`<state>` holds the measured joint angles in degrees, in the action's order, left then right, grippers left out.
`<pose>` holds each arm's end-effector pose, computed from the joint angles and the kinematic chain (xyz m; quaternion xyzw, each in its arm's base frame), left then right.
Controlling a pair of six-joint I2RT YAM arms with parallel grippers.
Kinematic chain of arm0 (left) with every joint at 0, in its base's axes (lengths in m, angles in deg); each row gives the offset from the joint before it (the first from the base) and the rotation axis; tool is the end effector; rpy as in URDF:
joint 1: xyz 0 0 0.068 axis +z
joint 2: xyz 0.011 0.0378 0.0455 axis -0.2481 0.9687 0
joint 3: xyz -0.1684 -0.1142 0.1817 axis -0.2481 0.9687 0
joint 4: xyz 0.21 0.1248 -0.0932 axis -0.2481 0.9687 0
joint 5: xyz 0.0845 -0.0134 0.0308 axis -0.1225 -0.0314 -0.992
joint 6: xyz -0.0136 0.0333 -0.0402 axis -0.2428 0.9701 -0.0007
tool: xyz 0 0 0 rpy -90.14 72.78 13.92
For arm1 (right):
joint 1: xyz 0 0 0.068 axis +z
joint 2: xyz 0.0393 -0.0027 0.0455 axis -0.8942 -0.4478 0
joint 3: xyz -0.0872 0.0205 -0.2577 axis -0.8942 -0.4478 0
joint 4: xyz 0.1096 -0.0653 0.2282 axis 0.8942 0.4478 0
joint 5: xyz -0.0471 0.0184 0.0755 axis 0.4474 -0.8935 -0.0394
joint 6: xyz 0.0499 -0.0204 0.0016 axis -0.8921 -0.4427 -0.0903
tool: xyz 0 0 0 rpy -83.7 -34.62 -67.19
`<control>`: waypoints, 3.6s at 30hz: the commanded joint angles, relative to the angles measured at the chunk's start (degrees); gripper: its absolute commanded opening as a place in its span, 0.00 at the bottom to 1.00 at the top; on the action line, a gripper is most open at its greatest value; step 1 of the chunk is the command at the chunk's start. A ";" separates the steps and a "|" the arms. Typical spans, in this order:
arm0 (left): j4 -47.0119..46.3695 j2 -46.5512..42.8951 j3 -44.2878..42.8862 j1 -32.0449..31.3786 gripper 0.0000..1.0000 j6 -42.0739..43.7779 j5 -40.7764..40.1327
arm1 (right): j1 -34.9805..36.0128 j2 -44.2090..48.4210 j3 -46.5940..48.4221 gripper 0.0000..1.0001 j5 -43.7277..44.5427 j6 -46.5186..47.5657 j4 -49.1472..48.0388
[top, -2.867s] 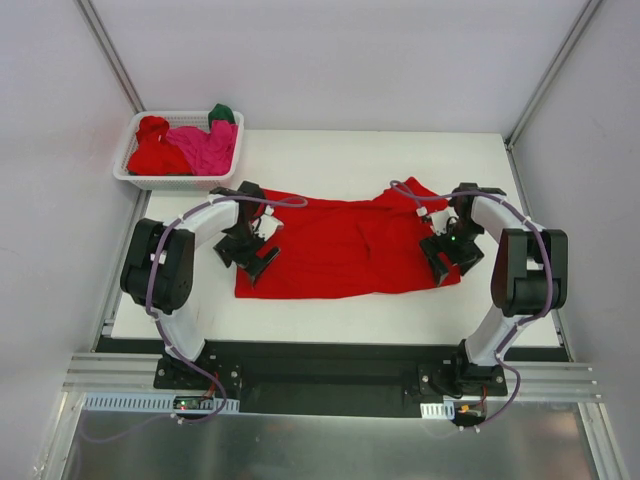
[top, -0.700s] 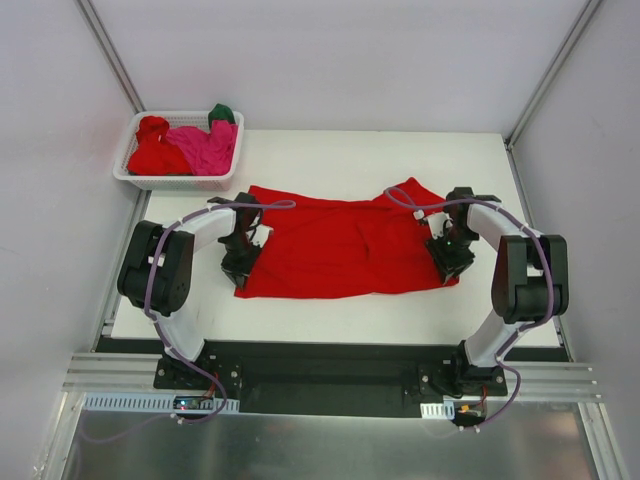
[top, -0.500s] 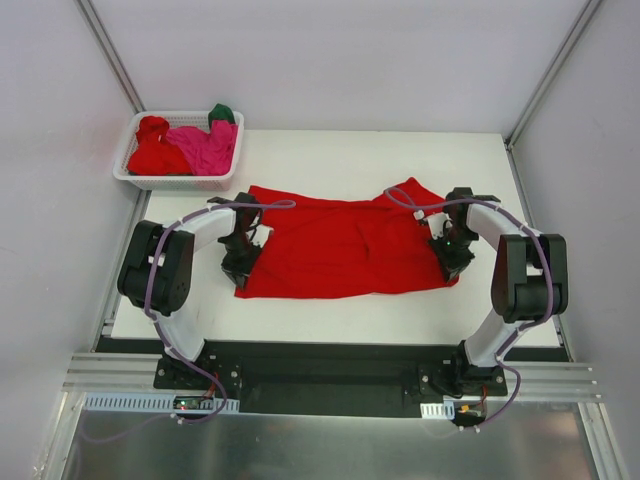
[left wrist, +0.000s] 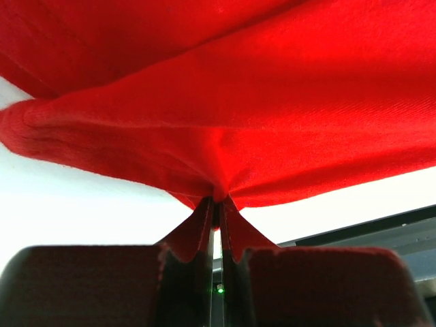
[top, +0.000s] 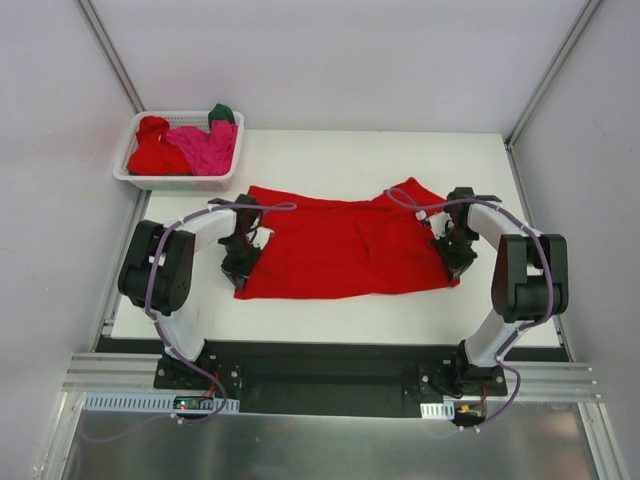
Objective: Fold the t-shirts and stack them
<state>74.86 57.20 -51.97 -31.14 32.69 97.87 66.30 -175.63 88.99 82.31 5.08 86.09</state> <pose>0.2848 -0.0913 0.1495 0.2173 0.9732 -0.0729 0.0176 0.3008 0.0168 0.1718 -0.3834 0.9223 0.0059 0.0486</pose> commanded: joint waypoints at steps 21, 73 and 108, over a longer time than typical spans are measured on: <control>1.05 -3.41 3.51 7.11 0.00 3.83 -6.08 | -7.29 2.02 -0.14 0.01 4.97 2.61 1.44; -1.94 10.20 -21.35 -0.98 0.99 13.50 3.33 | 4.22 -5.88 13.91 0.81 -0.67 3.48 0.38; -2.90 18.82 -40.08 -2.21 0.99 23.60 -1.49 | 6.42 -14.50 24.02 1.00 0.12 14.37 -9.64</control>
<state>71.41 76.08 -91.14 -32.17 52.16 99.44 71.32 -189.25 112.77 79.34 14.98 80.65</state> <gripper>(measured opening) 0.993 0.991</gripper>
